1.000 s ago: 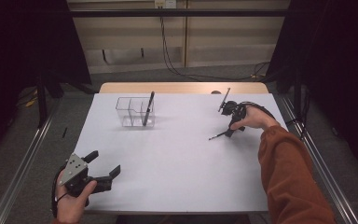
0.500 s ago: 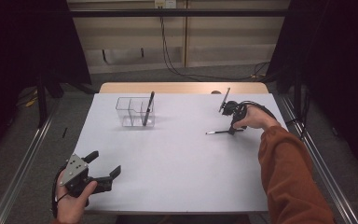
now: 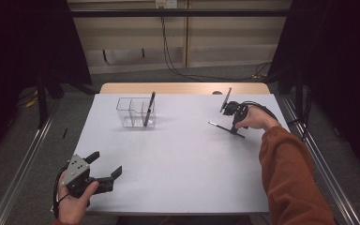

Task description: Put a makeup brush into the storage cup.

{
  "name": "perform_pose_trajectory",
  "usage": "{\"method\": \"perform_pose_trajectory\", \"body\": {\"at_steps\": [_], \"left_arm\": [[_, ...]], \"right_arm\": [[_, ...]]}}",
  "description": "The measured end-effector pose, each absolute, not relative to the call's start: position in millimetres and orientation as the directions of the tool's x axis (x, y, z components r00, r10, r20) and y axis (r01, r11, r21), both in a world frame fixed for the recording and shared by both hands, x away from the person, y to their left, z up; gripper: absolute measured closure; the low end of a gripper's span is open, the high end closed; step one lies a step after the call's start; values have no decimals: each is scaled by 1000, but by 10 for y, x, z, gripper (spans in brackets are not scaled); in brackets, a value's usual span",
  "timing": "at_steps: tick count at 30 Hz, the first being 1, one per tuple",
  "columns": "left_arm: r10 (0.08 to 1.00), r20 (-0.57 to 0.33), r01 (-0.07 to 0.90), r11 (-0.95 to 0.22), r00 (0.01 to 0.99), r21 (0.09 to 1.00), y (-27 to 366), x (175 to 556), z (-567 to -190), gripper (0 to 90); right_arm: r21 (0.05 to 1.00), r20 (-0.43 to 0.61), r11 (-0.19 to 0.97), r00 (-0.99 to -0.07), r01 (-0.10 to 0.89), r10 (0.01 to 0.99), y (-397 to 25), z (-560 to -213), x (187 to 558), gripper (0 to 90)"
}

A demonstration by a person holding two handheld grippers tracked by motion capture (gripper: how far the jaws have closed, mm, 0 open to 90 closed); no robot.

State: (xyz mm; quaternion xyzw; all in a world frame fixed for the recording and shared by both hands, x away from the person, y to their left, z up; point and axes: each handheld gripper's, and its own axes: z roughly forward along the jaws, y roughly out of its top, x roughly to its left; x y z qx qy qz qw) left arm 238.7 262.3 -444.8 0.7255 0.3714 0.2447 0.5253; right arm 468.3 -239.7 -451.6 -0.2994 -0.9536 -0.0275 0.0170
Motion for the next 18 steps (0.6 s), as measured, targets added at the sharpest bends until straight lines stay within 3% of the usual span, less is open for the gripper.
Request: {"method": "perform_pose_trajectory", "body": {"at_steps": [8, 18], "left_arm": [[795, -33, 281, -175, 606, 944, 2623, 2392, -4445, 35], [793, -34, 283, -176, 608, 943, 2618, 2394, -4445, 35]], "right_arm": [[49, 38, 821, -822, 569, 568, -2398, -4508, 4659, 868], [157, 32, 783, -796, 601, 605, -2512, -4495, 4575, 868]]}}
